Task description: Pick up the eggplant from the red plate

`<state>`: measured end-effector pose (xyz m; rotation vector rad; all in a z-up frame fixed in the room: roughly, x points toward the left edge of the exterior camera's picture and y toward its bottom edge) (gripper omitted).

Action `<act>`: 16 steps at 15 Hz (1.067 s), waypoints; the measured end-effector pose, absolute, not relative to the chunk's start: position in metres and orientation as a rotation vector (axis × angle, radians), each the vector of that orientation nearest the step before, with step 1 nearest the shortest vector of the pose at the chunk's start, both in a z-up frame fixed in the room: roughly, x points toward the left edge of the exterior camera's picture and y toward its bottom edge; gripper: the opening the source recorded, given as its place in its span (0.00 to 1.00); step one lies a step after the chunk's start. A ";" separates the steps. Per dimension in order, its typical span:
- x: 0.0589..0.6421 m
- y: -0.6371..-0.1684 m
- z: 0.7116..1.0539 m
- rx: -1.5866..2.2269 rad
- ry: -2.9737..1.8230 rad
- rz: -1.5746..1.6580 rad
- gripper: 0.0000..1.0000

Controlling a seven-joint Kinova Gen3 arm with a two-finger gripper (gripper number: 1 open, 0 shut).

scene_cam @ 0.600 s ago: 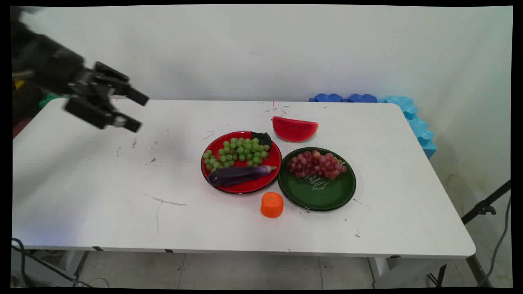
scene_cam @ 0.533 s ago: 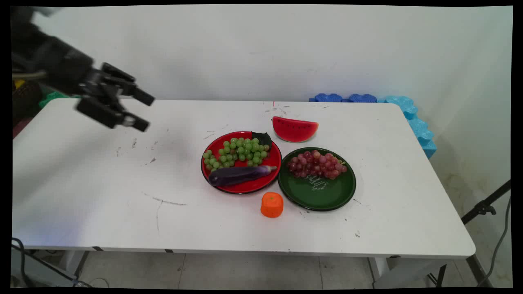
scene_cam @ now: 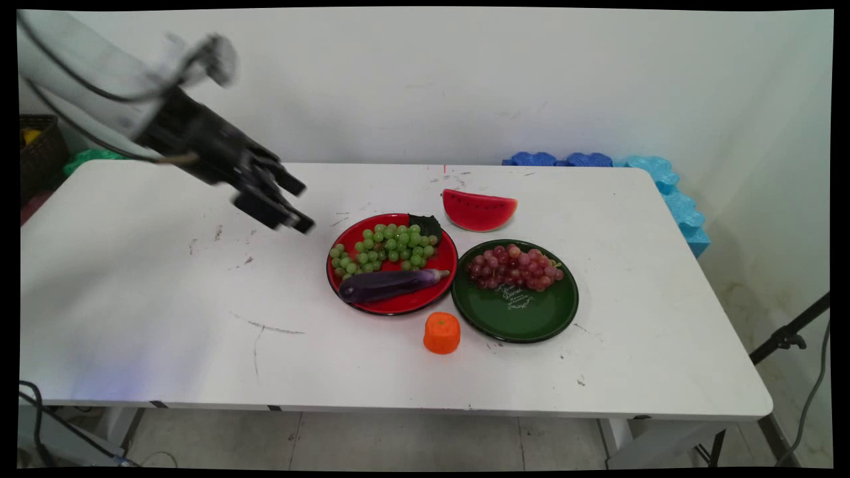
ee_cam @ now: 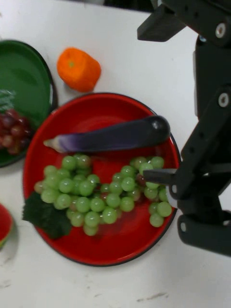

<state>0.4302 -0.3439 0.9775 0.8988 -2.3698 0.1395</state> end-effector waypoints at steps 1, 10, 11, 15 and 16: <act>0.422 -0.350 0.967 0.918 -2.381 0.137 1.00; 0.352 -0.395 0.875 1.017 -2.455 0.090 1.00; 0.345 -0.399 0.867 1.021 -2.461 0.084 1.00; 0.323 -0.409 0.841 1.020 -2.483 0.060 1.00; 0.318 -0.411 0.836 1.018 -2.489 0.055 1.00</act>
